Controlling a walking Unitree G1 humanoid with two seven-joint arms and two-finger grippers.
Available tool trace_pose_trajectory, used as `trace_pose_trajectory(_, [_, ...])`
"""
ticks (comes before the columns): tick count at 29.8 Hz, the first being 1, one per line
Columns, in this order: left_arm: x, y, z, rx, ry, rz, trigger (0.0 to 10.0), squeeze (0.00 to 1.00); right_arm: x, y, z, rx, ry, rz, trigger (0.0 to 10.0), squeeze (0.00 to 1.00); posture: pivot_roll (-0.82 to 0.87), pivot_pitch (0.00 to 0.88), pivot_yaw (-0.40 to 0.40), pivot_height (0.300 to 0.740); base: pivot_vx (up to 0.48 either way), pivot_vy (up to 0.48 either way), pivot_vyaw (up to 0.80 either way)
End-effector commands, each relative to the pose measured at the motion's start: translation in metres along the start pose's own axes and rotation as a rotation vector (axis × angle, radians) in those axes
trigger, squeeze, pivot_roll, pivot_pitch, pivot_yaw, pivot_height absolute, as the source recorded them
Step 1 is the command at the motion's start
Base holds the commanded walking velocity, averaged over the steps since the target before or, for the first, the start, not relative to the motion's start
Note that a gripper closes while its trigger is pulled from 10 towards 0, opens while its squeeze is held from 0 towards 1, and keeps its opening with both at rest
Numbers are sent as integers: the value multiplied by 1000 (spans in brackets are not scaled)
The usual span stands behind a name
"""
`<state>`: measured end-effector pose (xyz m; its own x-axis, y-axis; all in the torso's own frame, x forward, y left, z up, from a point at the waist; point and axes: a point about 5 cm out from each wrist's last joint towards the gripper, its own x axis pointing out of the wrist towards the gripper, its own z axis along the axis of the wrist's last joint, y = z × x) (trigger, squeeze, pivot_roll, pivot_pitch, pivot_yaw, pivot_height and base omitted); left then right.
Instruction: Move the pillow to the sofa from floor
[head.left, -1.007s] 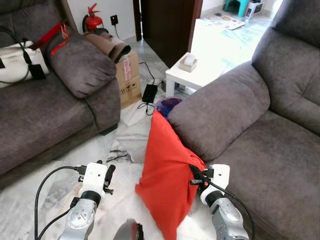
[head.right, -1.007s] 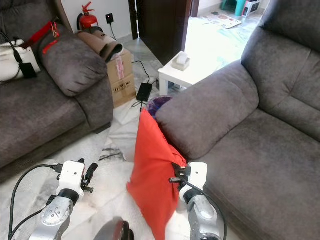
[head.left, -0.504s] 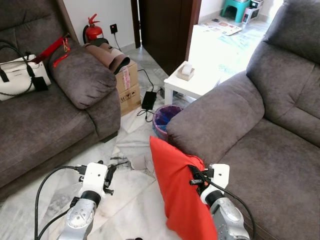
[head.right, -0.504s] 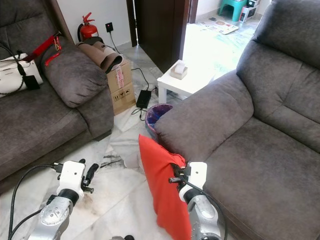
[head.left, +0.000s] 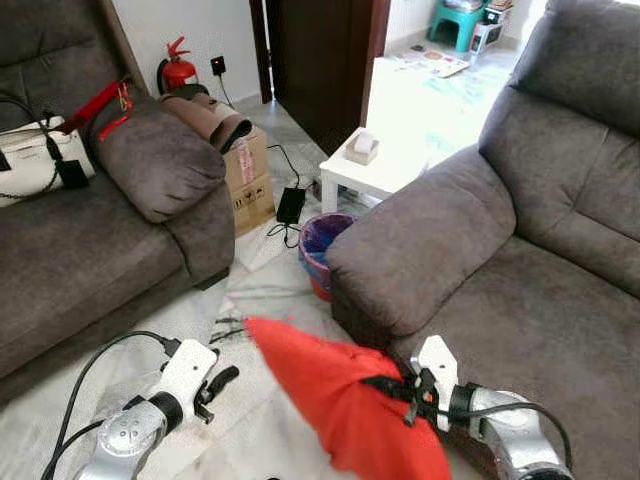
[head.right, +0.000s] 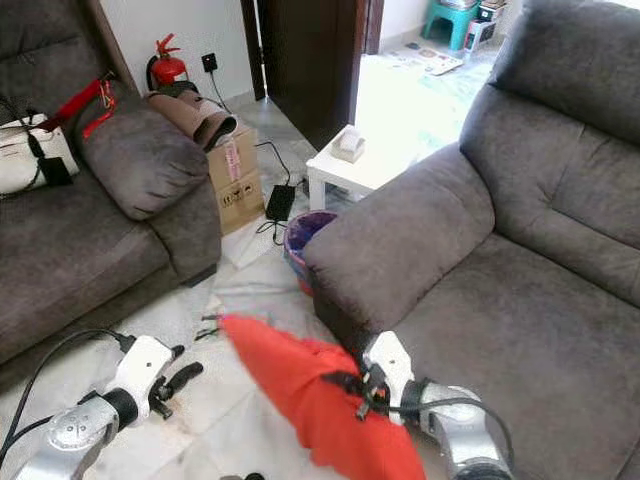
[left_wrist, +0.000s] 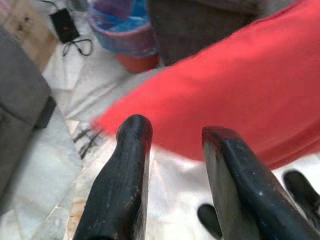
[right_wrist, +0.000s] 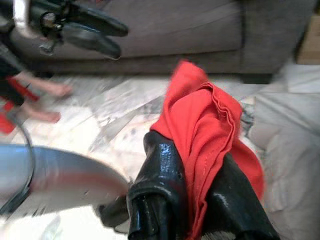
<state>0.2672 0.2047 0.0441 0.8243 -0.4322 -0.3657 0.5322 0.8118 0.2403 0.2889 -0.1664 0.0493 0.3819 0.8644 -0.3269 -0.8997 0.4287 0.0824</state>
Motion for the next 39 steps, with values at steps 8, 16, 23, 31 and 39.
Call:
trace_pose_trajectory(8, [-8, -21, -9, 127, 63, -277, 10000, 1000, 9, 17, 16, -105, -10, 191, 10000, 0, 160, 131, 21, 740, 0, 0, 0])
trace_pose_trajectory(16, [-12, -29, -14, 200, 104, -425, 10000, 1000, 9, 28, 24, -130, -9, 282, 10000, 0, 149, 128, 18, 740, 0, 0, 0])
trace_pose_trajectory(23, [-14, -26, -20, 290, 145, -487, 10000, 1000, 6, 35, 39, -147, -38, 362, 10000, 0, 146, 120, 15, 740, 0, 0, 0])
trace_pose_trajectory(31, [-13, -24, -17, 308, 132, -525, 10000, 1000, 1, 39, 48, -164, -34, 399, 10000, 0, 138, 107, 16, 740, 0, 0, 0])
trace_pose_trajectory(39, [-18, -31, -26, 305, 177, -619, 10000, 376, -3, 40, 52, -160, -37, 399, 10000, 0, 133, 105, 16, 740, 0, 0, 0])
